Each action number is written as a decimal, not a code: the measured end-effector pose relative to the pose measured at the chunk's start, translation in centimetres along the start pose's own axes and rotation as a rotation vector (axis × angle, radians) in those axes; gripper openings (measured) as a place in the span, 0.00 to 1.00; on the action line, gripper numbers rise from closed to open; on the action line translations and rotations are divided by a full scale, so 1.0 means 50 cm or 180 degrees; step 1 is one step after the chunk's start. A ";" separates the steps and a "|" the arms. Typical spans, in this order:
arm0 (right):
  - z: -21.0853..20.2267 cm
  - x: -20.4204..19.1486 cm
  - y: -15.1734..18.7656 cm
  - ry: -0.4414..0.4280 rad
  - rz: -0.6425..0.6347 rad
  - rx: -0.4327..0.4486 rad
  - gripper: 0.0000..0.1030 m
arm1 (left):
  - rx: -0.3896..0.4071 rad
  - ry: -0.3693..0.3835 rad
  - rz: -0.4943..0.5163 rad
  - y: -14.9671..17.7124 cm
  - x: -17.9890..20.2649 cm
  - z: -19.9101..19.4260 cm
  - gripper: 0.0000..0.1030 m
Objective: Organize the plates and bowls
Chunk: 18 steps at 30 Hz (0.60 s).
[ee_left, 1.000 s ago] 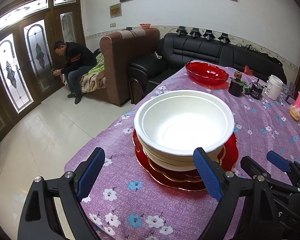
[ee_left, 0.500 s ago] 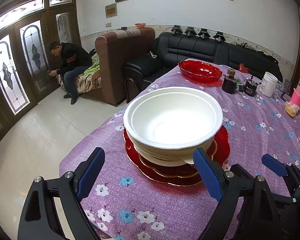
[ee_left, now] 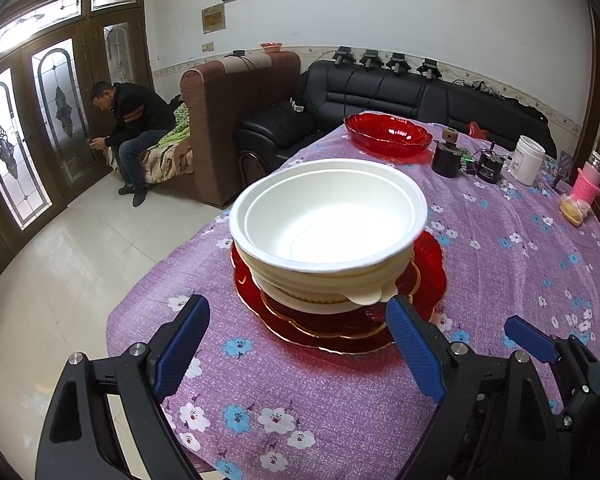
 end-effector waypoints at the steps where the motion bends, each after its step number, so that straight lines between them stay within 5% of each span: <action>1: 0.001 0.000 0.001 -0.0002 0.0000 -0.0004 0.86 | 0.0002 0.0007 0.0005 0.001 0.001 0.000 0.87; 10: 0.008 0.006 0.010 -0.0007 0.0047 -0.0027 0.86 | 0.0181 0.0062 -0.0083 0.000 -0.001 -0.010 0.87; 18: -0.005 -0.007 0.008 0.0031 -0.0036 0.0137 0.86 | 0.1389 -0.0302 -0.0426 -0.023 -0.057 -0.149 1.00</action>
Point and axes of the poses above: each gripper's, at about its wrist camera, not at the fingertips, and z roughly the way its jaws point, x to its right, y to its underside, the point moved 8 cm from there along z, roughly the way its jaws point, and after that the axes turned 8 degrees about -x, right-handed, at the moved point
